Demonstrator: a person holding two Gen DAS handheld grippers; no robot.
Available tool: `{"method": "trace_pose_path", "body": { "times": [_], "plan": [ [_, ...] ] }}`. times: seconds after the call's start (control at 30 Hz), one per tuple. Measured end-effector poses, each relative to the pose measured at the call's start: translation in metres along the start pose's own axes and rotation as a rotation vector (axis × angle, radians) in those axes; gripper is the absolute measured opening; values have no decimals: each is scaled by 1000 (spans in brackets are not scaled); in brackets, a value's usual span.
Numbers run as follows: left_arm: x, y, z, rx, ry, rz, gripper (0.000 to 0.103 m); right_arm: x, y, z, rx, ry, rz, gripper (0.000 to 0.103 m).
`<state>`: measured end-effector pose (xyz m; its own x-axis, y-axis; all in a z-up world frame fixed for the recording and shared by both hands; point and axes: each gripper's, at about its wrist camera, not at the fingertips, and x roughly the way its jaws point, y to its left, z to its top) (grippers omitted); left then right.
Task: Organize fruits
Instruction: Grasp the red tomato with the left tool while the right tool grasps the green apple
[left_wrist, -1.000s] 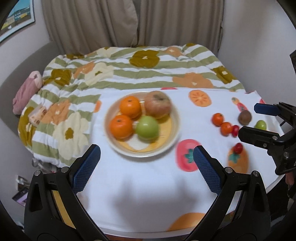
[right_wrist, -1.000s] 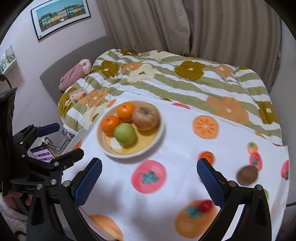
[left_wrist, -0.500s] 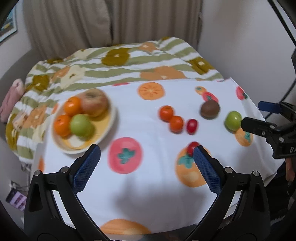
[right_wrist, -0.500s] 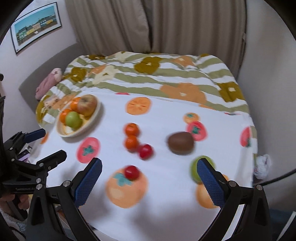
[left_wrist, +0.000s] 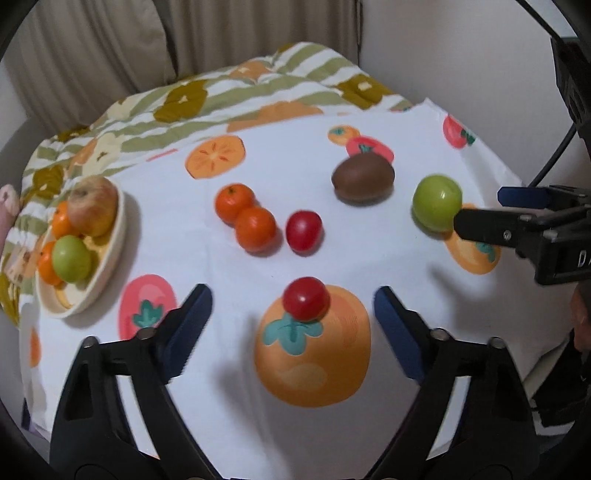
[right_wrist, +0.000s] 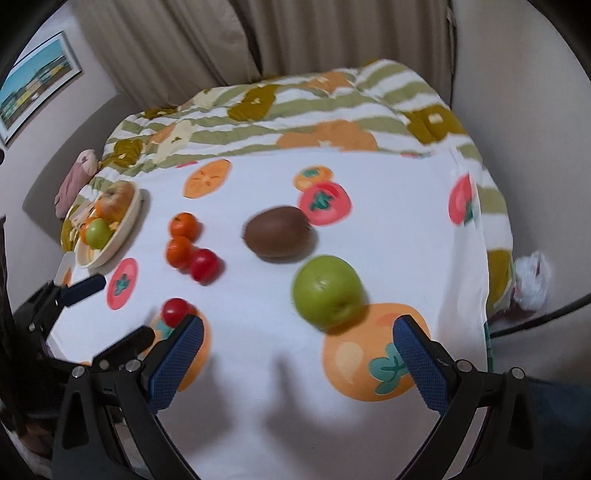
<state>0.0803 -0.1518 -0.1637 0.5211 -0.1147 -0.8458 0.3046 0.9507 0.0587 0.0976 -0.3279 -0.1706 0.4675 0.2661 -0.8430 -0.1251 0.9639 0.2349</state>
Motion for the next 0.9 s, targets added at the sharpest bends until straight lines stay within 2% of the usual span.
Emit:
{"method": "trace_pose_path", "body": {
  "times": [0.07, 0.27, 0.37, 0.43, 0.47, 0.53, 0.7, 0.73, 0.8, 0.9],
  "plan": [
    [10, -3, -1, 2, 16, 5, 83, 7, -5, -1, 9, 4, 4, 103],
    [30, -12, -6, 21, 52, 9, 62, 22, -8, -2, -22, 12, -1, 102],
    [35, -13, -8, 25, 65, 10, 61, 28, -8, -2, -38, 14, -3, 102],
    [37, -13, -8, 25, 73, 9, 57, 31, -8, -1, -47, 14, -4, 102],
    [39, -13, -9, 25, 79, 9, 50, 32, -7, -1, -55, 13, -6, 101],
    [41, -12, -9, 22, 84, 9, 47, 35, -5, 1, -72, 15, -8, 98],
    [42, -11, -7, 14, 81, 18, 38, 41, -2, 4, -93, 15, -10, 97],
    [42, -10, -7, 12, 82, 14, 38, 42, -2, 4, -94, 16, -9, 95],
    [42, -9, -8, 12, 80, 11, 38, 45, -2, 5, -97, 26, -8, 81],
    [41, -10, -8, 12, 81, 15, 38, 50, -5, 6, -94, 39, -13, 76]
  ]
}}
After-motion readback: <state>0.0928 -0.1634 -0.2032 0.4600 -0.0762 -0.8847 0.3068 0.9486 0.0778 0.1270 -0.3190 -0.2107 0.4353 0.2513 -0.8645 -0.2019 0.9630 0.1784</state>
